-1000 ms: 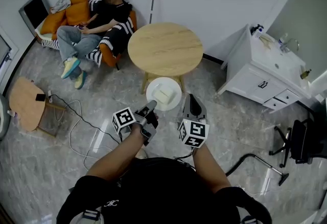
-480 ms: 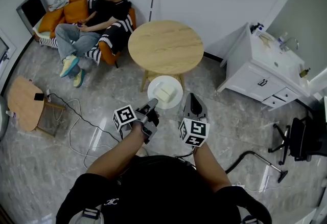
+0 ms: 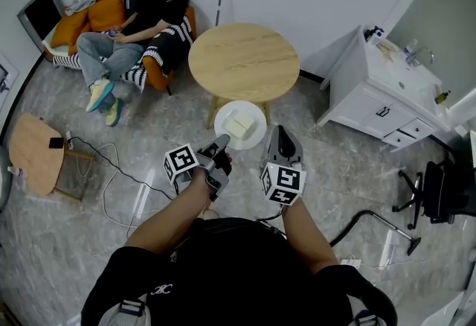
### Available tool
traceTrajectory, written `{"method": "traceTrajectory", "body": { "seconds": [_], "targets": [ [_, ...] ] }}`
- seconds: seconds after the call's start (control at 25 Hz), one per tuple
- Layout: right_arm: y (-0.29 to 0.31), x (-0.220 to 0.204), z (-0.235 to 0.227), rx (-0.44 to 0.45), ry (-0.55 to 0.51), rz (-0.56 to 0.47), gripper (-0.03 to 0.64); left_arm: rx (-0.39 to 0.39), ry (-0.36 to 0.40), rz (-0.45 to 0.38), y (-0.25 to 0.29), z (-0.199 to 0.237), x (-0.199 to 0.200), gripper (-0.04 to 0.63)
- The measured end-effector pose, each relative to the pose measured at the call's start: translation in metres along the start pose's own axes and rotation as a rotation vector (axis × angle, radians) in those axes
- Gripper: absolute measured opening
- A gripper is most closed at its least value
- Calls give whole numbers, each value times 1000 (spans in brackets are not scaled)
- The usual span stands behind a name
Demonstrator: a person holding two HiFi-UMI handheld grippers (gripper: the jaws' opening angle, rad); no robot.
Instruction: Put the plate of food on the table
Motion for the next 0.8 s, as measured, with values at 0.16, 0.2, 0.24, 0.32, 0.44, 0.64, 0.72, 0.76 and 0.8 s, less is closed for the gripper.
{"method": "traceTrajectory", "body": {
  "seconds": [0.16,0.2,0.24,0.32,0.44,0.64,0.72,0.76,0.8],
  "targets": [
    [3,-3,11,-44,-19,-20,3,-5,-4,20,-4,5,11,23],
    [4,-4,15,-53,-26,-21,3,-8,-2,27,-6,6,15,23],
    [5,-5,19,-62,-30,-23,3,-11,-2,32,-7,6,18,23],
    [8,-7,27,-76,-29,-24,3,-17,-2,43,-11,8,27,23],
    [11,-9,34,-83,-16,-25,3,-21,-1,65,-13,11,33,23],
    [8,-14,40,-104,-20,-30,3,-17,3,107,-13,15,35,23],
    [7,-16,46,-100,-11,-29,3,-22,-5,110,-14,17,39,23],
    [6,-17,49,-90,0,-26,3,-25,-12,110,-15,17,41,23],
    [6,-18,50,-76,15,-20,3,-29,-20,113,-14,18,41,23]
  ]
}}
Point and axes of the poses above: the fingertips, and each gripper's own axes: y forward along the fingers, z to its left, x out of its top, the point moved 3 cm from there along -y, backward along the fingers, and after that the axes turned 11 degrees about y, right-handed, at the moved point
